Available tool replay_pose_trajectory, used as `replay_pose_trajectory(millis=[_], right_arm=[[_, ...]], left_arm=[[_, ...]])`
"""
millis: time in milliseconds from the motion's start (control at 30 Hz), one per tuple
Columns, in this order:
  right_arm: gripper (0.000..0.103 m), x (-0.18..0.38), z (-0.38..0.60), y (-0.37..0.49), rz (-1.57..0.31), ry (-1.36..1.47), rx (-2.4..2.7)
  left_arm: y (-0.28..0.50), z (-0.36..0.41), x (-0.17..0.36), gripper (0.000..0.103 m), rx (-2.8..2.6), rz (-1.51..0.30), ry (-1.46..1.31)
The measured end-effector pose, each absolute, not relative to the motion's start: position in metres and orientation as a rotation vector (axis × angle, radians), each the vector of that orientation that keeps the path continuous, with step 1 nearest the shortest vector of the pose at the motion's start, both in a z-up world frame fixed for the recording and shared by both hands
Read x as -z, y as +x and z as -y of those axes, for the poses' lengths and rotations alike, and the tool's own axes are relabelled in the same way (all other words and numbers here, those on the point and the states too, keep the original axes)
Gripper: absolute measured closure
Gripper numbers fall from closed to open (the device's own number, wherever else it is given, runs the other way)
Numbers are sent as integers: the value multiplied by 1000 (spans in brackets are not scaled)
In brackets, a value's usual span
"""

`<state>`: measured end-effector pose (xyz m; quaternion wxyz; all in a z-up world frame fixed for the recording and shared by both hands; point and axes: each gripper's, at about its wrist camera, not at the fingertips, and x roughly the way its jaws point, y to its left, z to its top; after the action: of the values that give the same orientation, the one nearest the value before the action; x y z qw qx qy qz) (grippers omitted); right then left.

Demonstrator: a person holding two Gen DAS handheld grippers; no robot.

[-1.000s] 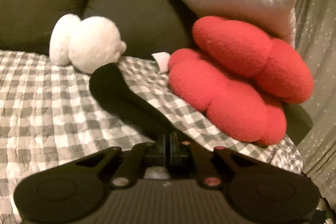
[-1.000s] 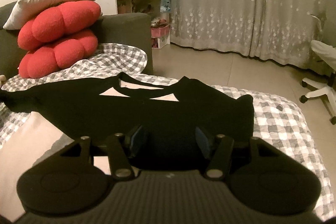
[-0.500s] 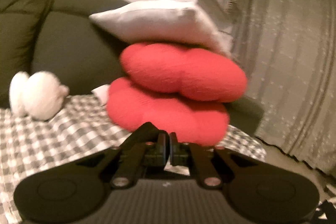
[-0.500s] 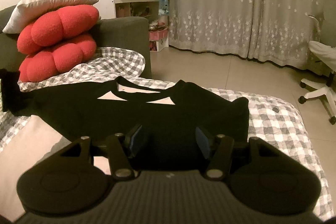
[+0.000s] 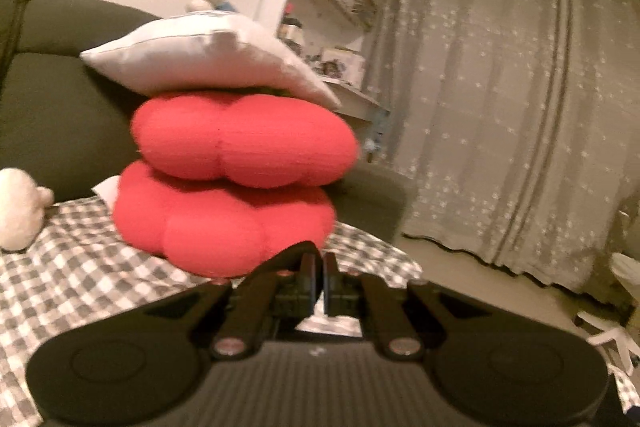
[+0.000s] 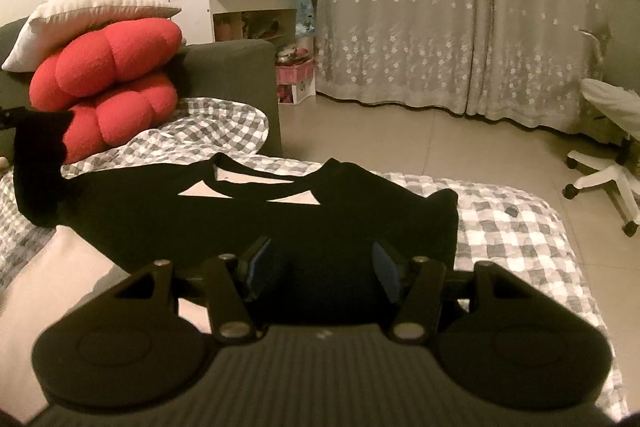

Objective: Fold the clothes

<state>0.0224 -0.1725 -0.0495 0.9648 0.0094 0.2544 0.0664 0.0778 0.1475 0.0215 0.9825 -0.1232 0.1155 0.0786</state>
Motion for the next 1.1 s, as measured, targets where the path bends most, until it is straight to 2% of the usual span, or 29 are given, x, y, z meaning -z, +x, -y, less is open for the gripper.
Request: replay_pose_trajectory(millis=[500, 1100], right_arm=[[44, 49, 183, 18, -513, 19, -126], [44, 49, 179, 20, -553, 15, -163]], left_arm=[[83, -81, -20, 100, 6, -289, -196], [92, -4, 15, 100, 245, -466, -21]])
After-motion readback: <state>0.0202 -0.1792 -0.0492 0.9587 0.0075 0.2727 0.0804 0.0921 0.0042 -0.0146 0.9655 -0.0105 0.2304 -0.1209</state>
